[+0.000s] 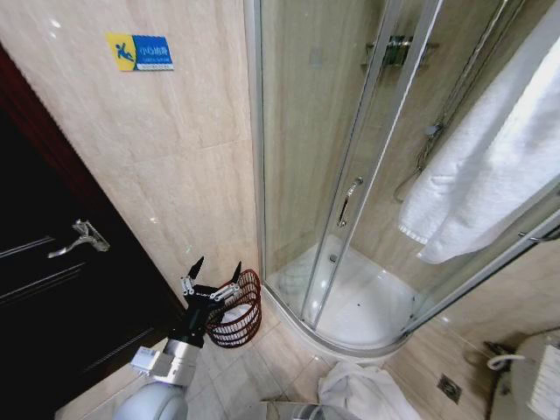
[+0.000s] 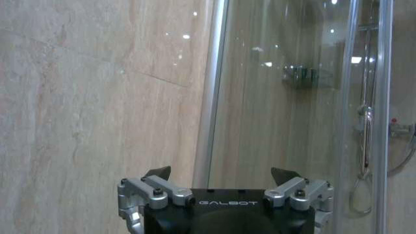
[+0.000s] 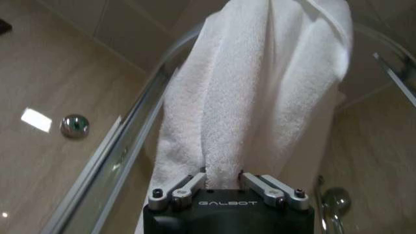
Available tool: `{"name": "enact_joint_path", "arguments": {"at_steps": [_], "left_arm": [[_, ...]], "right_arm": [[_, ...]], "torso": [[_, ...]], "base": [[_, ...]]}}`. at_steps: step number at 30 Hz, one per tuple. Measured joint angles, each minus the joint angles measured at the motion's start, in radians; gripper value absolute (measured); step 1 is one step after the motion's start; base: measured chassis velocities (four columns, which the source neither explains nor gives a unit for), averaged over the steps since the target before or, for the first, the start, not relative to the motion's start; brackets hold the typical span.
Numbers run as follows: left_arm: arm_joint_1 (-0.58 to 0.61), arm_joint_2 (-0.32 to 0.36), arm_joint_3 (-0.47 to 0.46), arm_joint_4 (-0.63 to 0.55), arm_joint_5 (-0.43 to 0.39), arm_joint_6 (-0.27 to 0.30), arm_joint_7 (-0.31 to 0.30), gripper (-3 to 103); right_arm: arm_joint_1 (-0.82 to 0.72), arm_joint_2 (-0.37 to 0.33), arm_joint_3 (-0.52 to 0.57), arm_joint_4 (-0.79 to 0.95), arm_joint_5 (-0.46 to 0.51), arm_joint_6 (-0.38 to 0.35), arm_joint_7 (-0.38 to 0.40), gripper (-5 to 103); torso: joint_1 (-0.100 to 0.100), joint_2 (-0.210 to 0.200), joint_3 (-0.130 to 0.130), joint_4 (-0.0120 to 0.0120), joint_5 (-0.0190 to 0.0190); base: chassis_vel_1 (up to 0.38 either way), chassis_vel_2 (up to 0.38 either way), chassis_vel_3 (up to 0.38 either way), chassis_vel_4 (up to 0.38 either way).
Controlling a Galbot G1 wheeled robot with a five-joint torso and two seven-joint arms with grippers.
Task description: Discard the used towel into the hamper.
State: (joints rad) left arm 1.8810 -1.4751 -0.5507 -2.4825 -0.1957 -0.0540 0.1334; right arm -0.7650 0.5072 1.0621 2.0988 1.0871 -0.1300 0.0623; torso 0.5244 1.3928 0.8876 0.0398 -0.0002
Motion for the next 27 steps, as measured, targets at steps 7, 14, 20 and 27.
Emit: {"name": "enact_joint_path", "arguments": {"at_steps": [7,14,20,27], "left_arm": [[0.0,0.0,0.0,0.0,0.0,0.0,0.0,100],[0.0,0.0,0.0,0.0,0.0,0.0,0.0,100],[0.0,0.0,0.0,0.0,0.0,0.0,0.0,100],[0.0,0.0,0.0,0.0,0.0,0.0,0.0,100]], "right_arm": [[-0.205,0.095,0.114,0.068,-0.043,0.032,0.004,11],[-0.271,0.171,0.131,0.083,-0.139,0.067,-0.013,11],[-0.358,0.267,0.155,0.098,-0.25,0.129,-0.036,11],[-0.465,0.399,0.165,0.107,-0.331,0.214,-0.051,11]], "torso": [[0.0,0.0,0.0,0.0,0.0005],[0.0,0.0,0.0,0.0001,0.0004],[0.0,0.0,0.0,0.0,0.0],[0.0,0.0,0.0,0.0,-0.0002]], "base": [[0.0,0.0,0.0,0.0],[0.0,0.0,0.0,0.0],[0.0,0.0,0.0,0.0],[0.0,0.0,0.0,0.0]]}}
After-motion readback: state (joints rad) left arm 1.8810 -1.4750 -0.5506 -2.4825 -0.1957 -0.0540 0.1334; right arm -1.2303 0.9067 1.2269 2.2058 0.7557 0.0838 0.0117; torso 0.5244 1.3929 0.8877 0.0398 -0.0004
